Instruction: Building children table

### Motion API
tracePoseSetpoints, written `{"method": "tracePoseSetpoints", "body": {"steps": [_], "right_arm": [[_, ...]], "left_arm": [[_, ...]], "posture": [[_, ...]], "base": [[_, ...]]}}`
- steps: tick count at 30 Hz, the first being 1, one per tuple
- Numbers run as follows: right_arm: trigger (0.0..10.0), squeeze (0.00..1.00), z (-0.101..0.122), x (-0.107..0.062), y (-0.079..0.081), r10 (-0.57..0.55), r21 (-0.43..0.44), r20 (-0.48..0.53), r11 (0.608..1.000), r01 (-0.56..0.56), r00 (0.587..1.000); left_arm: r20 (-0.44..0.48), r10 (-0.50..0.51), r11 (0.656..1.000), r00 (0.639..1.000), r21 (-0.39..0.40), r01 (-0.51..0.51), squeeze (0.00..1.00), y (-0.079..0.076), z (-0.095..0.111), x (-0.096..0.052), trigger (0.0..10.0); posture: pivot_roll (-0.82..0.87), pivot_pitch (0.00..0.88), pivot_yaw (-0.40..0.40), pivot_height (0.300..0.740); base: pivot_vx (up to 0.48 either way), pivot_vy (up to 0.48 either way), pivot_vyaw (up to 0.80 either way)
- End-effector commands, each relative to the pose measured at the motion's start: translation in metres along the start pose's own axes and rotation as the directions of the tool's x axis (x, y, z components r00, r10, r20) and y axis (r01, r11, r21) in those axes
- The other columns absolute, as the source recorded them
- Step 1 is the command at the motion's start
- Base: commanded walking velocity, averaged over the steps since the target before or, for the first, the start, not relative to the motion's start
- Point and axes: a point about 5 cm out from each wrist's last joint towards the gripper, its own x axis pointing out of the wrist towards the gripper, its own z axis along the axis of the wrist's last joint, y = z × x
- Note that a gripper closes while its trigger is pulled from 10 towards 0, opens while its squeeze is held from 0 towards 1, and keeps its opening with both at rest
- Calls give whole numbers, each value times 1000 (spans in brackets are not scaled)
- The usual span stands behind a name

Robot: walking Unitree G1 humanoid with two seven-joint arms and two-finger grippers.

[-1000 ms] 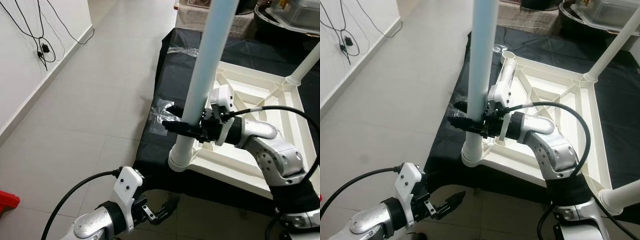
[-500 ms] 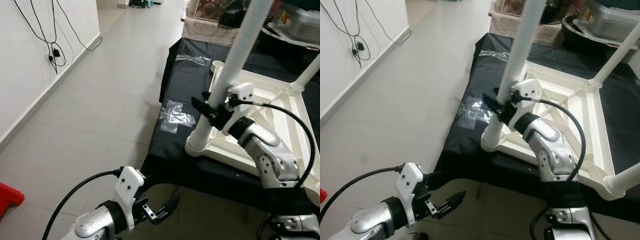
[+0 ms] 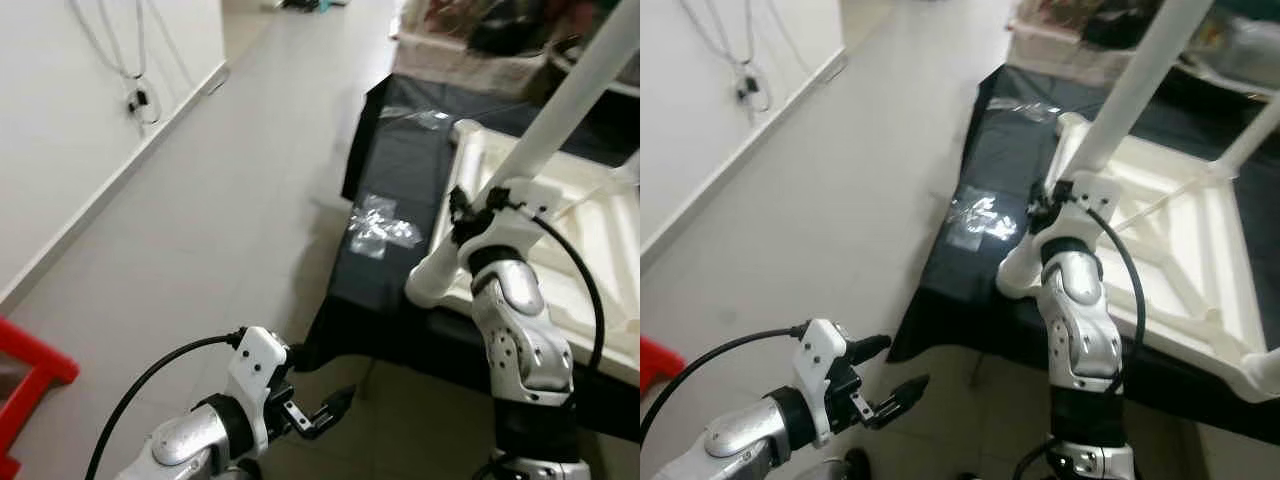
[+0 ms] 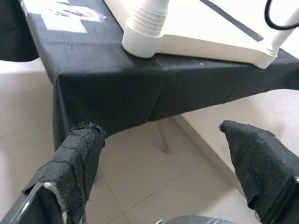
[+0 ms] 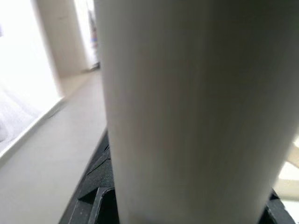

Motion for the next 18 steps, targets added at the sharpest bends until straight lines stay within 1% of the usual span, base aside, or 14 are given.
{"method": "tracePoseSetpoints", "body": {"steps": [1, 2, 3, 4, 6, 9, 11, 13, 14, 16, 17, 18], "right_arm": [[10000, 0, -26, -3, -11, -126, -50, -116, 991, 121, 985], [10000, 0, -24, -2, -6, -166, -53, -103, 986, 161, 981], [10000, 0, -24, -2, -6, -166, -53, -103, 986, 161, 981], [10000, 0, -21, -1, -2, -218, -71, -104, 975, 211, 970], [10000, 0, -17, 0, 2, -297, -71, -96, 954, 291, 950], [10000, 0, -15, 1, 3, -317, -68, -87, 948, 312, 944], [10000, 0, -10, 3, 9, -329, -37, -75, 944, 327, 941], [10000, 0, -10, 3, 9, -329, -37, -75, 944, 327, 941], [10000, 0, -6, 4, 14, -341, -27, -63, 940, 340, 938], [10000, 0, -6, 4, 14, -341, -27, -63, 940, 340, 938], [10000, 0, -3, 5, 17, -347, -13, -51, 938, 347, 936], [10000, 0, -3, 5, 17, -347, -13, -51, 938, 347, 936]], "left_arm": [[-12, 1, 1000, 1000, -6, -1, 0, 1, -3, 0, 10000], [-13, 0, 1000, 1000, -5, 0, 0, 1, -3, 0, 10000], [-13, 0, 1000, 1000, -5, 0, 0, 1, -3, 0, 10000], [-13, 0, 1000, 1000, -5, 0, 0, 1, -3, 0, 10000], [-13, 0, 1000, 1000, -5, 0, 0, 1, -4, 1, 10000], [-13, 1, 1000, 1000, -5, -1, 0, 1, -4, 1, 10000], [-13, 1, 1000, 1000, -5, -1, 0, 2, -4, 1, 10000], [-13, 1, 1000, 1000, -5, -1, 0, 2, -4, 1, 10000], [-13, 1, 1000, 1000, -5, -1, 0, 3, -4, 1, 10000], [-13, 1, 1000, 1000, -5, -1, 0, 3, -4, 1, 10000], [-13, 1, 1000, 1000, -6, -1, 0, 3, -4, 2, 10000], [-13, 1, 1000, 1000, -6, -1, 0, 3, -4, 2, 10000]], "posture": [[108, 194, -100, 740], [108, 194, -100, 740], [108, 194, -100, 740], [108, 194, -100, 740], [110, 196, -98, 740], [110, 196, -98, 740], [107, 198, -95, 740], [107, 198, -95, 740], [106, 197, -96, 740], [106, 197, -96, 740], [107, 197, -96, 740], [107, 197, -96, 740]], "base": [[0, 0, 0], [0, 0, 0], [0, 0, 0], [0, 0, 0], [0, 0, 0], [0, 0, 0], [0, 0, 0], [0, 0, 0], [0, 0, 0], [0, 0, 0], [0, 0, 0], [0, 0, 0]]}}
